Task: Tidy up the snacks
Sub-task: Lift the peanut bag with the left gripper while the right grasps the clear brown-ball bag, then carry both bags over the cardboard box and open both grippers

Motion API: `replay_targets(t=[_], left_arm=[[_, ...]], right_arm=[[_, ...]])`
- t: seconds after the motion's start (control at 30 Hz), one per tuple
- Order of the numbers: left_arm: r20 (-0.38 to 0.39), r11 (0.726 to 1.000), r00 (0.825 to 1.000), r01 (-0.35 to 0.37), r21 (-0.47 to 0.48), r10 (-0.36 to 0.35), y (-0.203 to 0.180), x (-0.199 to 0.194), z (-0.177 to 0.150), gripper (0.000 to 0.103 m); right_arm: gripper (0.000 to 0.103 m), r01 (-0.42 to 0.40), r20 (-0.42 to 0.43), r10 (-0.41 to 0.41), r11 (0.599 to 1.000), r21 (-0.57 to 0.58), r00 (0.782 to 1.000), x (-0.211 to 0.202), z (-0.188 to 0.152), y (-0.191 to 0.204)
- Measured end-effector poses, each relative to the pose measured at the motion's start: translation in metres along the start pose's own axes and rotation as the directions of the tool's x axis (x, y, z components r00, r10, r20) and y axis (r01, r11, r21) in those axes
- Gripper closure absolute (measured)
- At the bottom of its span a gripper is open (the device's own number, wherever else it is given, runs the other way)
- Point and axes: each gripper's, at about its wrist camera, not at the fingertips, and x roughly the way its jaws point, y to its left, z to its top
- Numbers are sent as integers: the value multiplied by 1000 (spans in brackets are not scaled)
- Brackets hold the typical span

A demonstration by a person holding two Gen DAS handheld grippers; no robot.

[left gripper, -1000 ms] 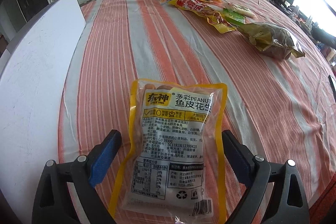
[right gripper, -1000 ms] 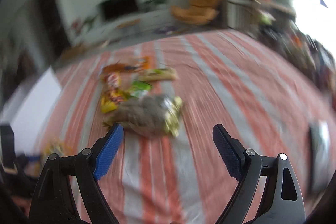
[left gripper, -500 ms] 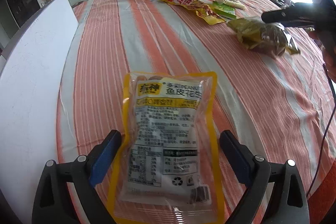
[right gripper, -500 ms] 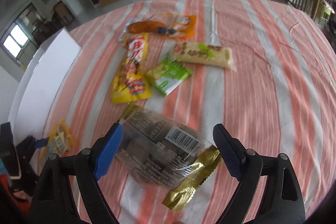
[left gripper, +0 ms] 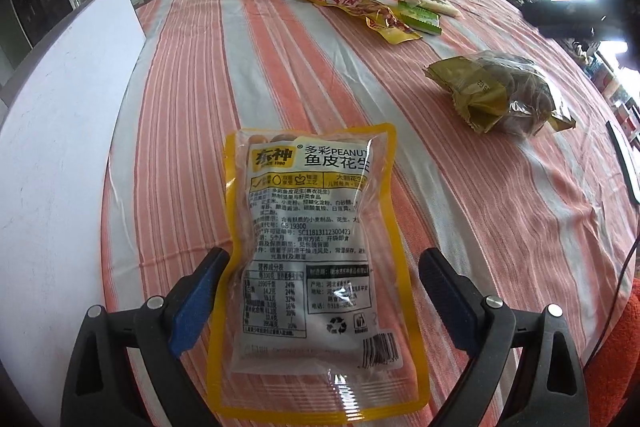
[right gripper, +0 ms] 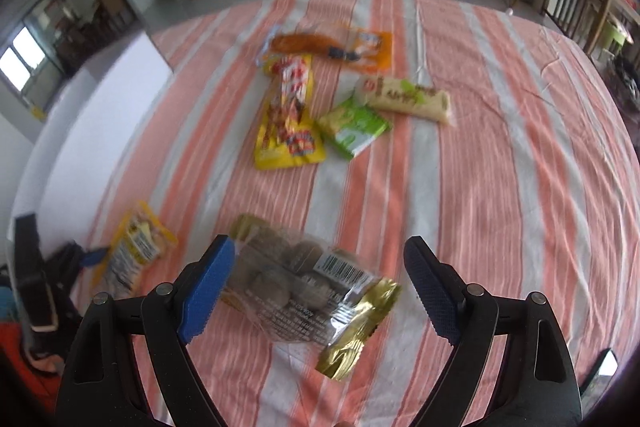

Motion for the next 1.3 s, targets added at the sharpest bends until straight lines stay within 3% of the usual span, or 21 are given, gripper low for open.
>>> replay_targets(t=[0.07, 0.13, 0.23, 0.33, 0.43, 0.47, 0.5, 0.53, 0.6, 0.63, 0.7, 0.8, 0.83, 0.93, 1.0, 1.07, 1.17, 1.3], left_arm=[[2, 1000, 1000, 2, 6, -2, 0, 0, -1, 9], [3, 1000, 1000, 3, 10, -3, 0, 0, -1, 9], [6, 1000, 1000, 7, 8, -7, -1, -1, -2, 9], [6, 1000, 1000, 14, 12, -14, -1, -2, -2, 9], [7, 1000, 1000, 14, 17, -14, -2, -1, -1, 9], [7, 1000, 1000, 12, 19, -13, -2, -1, -1, 9], [7, 1000, 1000, 6, 25, -6, -2, -1, -1, 10], [12, 999, 1000, -15, 30, 14, -2, -1, -1, 21], [36, 999, 999, -22, 23, 21, 0, -6, 0, 41], [40, 1000, 999, -18, 15, 17, 3, -8, 2, 46], [35, 1000, 999, 14, -25, -13, 10, -9, 3, 47], [55, 985, 992, 117, -126, -110, 22, -20, 0, 47], [70, 977, 987, 156, -146, -147, 24, -28, 0, 47], [131, 945, 962, 263, -193, -241, 33, -65, 2, 47], [195, 922, 940, 320, -217, -280, 49, -101, 4, 47], [249, 916, 930, 329, -230, -271, 68, -133, 3, 47], [314, 928, 935, 257, -270, -167, 112, -179, -8, 47], [317, 924, 945, 47, -380, 82, 180, -218, -39, 47]], right_arm=[[14, -23, 15, 24, 997, -69, 1000, -10, 3, 3], [14, -38, 6, 41, 974, -221, 999, -14, -1, 19], [14, 37, -39, -64, 872, -488, 997, -5, -16, 46], [14, 40, -114, -133, 806, -591, 985, 18, -25, 50], [14, 0, -183, -141, 794, -608, 973, 42, -29, 48], [14, 25, -179, -171, 787, -617, 969, 53, -29, 49], [15, 37, -184, -187, 791, -611, 965, 61, -28, 48], [16, 37, -203, -189, 812, -582, 961, 69, -27, 46], [18, 33, -204, -146, 880, -474, 968, 75, -22, 38], [19, 35, -181, -120, 911, -411, 976, 71, -21, 34], [21, 38, -161, -89, 953, -300, 983, 65, -24, 26], [21, -63, -75, 57, 995, -78, 996, 40, -38, 10], [21, -141, -12, 141, 990, 22, 990, 26, -46, 0], [21, -266, 113, 250, 950, 162, 962, -6, -57, -6], [21, -311, 165, 284, 935, 170, 944, -25, -54, 8], [21, -354, 205, 321, 924, 149, 925, -47, -41, 32], [21, -418, 240, 388, 905, 84, 890, -71, -21, 86], [21, -541, 245, 526, 841, -7, 815, -87, 2, 177]])
